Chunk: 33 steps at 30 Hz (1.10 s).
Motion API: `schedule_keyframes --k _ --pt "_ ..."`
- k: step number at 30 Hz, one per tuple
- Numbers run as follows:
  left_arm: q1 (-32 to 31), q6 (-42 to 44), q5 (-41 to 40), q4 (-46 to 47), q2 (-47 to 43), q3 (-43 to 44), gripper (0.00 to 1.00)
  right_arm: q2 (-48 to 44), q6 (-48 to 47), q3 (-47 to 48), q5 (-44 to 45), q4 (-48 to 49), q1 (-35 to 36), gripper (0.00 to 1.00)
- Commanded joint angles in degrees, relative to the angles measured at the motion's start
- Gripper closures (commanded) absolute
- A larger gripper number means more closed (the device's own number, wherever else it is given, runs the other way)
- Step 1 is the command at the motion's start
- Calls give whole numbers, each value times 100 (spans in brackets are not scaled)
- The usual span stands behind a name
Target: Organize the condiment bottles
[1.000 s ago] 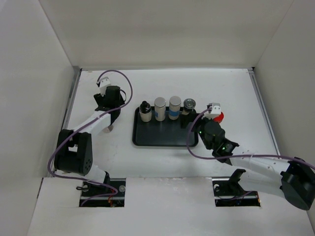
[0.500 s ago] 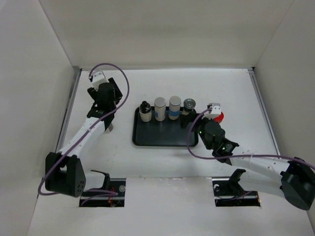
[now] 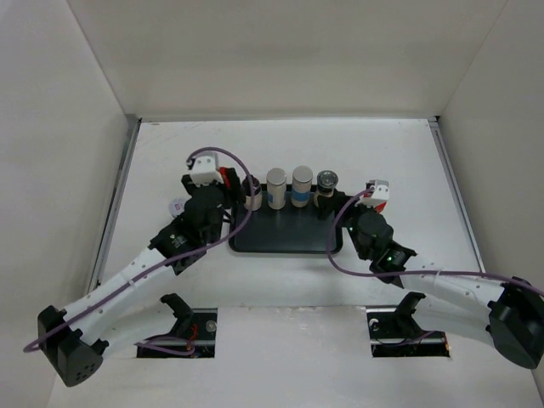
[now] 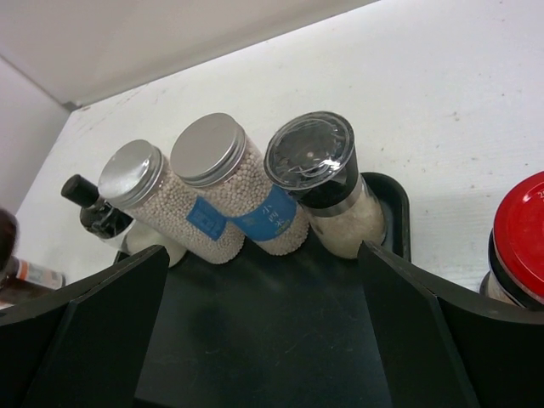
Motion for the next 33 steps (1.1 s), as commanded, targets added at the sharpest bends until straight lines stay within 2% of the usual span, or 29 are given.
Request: schedule_keyframes --k 1,7,14,23,31,33 --pt "-704 7 -277 638 104 96 60 -47 27 -26 175 378 -50 0" --pt "-1426 -10 -172 1526 1132 184 60 -108 124 -122 316 370 -173 0" --pt "-1787 -28 -32 2511 2354 175 60 -223 255 -192 368 299 -331 0" --pt "-1928 -247 -172 2530 2794 -80 59 -302 317 -228 333 247 -463 0" --pt "-2034 -643 -304 2890 3014 -572 47 -276 343 -228 307 247 -480 0" --pt "-2007 -634 -321 2846 3023 -572 36 -284 343 -228 298 247 -463 0"
